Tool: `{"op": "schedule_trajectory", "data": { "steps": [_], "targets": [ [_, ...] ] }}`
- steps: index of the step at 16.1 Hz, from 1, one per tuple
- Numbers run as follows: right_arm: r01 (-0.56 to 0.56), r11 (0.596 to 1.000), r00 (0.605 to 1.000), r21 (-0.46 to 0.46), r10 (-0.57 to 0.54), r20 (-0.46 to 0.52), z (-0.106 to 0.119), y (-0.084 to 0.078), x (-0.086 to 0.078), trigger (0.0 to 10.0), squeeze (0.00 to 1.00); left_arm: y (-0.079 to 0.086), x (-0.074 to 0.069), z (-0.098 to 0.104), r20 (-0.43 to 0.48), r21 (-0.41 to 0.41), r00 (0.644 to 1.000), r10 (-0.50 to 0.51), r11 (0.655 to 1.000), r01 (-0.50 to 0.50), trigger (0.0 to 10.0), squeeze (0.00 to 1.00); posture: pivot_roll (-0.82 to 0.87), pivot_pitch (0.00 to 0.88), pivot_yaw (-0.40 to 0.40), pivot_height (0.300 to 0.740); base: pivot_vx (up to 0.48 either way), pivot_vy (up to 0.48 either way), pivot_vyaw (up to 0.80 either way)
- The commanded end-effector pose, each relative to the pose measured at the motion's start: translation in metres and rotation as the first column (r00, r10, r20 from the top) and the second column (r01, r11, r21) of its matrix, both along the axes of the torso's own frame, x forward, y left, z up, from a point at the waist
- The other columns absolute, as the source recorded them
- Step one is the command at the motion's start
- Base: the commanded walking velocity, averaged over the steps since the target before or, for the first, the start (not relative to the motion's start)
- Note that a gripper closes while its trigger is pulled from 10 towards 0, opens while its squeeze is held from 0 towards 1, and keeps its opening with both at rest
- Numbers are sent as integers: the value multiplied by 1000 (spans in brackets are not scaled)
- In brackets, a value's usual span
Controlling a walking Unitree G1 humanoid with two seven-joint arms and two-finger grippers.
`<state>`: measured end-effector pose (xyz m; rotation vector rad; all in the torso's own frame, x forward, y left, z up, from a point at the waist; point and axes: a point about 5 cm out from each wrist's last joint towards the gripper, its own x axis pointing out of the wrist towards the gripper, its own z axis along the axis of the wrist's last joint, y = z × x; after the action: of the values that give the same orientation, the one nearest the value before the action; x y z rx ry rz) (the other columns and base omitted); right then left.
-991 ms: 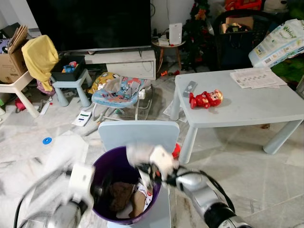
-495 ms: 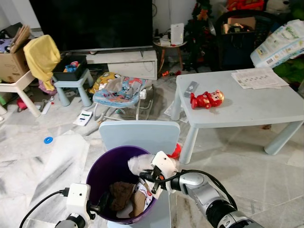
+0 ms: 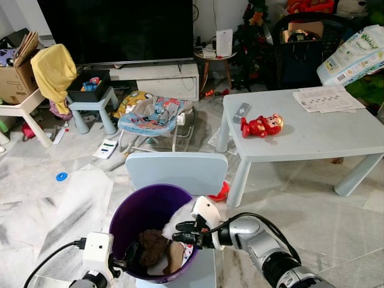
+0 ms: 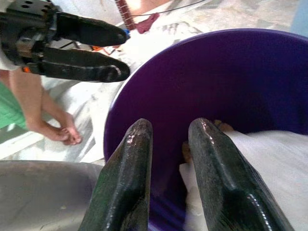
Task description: Picking trash to rubbish bin
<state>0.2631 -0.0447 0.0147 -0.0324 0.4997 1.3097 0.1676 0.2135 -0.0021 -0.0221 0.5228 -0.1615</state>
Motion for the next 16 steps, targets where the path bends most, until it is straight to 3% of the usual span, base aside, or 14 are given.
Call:
{"op": "schedule_trajectory", "data": {
  "steps": [1,8,9,10,13,16],
  "targets": [
    [-7,1000,1000,19,7,9,4,1,2,10000,1000,1,0,2,10,8,1000,-6,1000,6,10000,0,96,7,21,740,0,0,0],
    [-3,1000,1000,7,3,18,2,-4,0,10000,1000,-1,1,1,13,7,1000,-6,1000,6,10000,0,92,3,20,740,0,0,0],
    [-14,1000,999,0,14,33,3,-8,0,10000,894,-1,2,2,23,12,1000,-6,1000,6,10000,0,91,4,19,740,0,0,0],
    [-15,1000,998,-6,15,58,6,-13,2,10000,0,0,7,6,55,24,998,-4,1000,3,10000,0,89,4,17,740,0,0,0],
    [61,995,992,73,-68,102,25,-33,13,10000,0,1,26,18,133,49,991,-8,999,1,10000,0,78,4,18,740,0,0,0],
    [222,952,959,211,-252,129,55,-52,36,10000,0,2,52,41,184,54,982,-27,998,18,10000,0,68,0,25,740,0,0,0]
  ]
}}
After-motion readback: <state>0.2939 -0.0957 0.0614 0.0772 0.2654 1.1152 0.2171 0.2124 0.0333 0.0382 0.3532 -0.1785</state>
